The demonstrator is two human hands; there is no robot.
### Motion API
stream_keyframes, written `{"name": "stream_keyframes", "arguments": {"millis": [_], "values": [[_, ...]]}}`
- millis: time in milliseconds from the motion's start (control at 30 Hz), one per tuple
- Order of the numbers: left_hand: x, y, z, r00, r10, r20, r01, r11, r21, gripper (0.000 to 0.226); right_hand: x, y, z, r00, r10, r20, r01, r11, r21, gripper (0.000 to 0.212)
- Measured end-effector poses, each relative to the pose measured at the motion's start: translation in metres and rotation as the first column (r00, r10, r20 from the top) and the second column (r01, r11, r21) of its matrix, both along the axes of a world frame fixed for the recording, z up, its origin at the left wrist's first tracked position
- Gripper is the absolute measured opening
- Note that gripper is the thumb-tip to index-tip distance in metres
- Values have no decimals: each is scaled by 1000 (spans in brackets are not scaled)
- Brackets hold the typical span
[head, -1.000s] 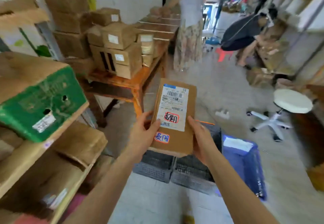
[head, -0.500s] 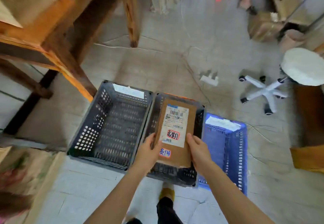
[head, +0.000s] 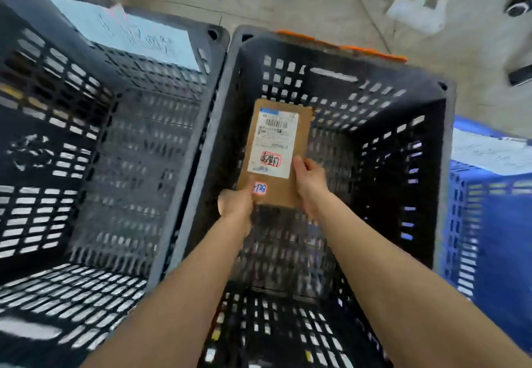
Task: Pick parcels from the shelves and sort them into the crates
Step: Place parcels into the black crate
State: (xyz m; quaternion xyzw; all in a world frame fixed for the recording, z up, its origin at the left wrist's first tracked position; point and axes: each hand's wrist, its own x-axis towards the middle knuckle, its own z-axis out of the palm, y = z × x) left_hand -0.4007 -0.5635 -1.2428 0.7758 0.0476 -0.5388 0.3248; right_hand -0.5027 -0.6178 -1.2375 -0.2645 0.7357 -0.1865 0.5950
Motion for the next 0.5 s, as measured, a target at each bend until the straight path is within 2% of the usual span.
{"name": "stream_keyframes", "arguments": {"millis": [100,267,367,500], "values": [[1,-12,-47,998,49,33,-50,999,9,48,7,-11,-42,999,44,-18,-44,999,-27,34],[2,-22,-74,996,26,81,-31,998,62,51,12,-18,-63,993,112,-47,-114,992,-48,34],[3,-24,-51,994,-45,99,38,996,78,50,11,-23,-38,990,144,-3,-144,990,7,35],[4,-9,34,986,-131,101,124,989,76,55,8,-14,45,970,207,-132,-205,978,25,39]]}}
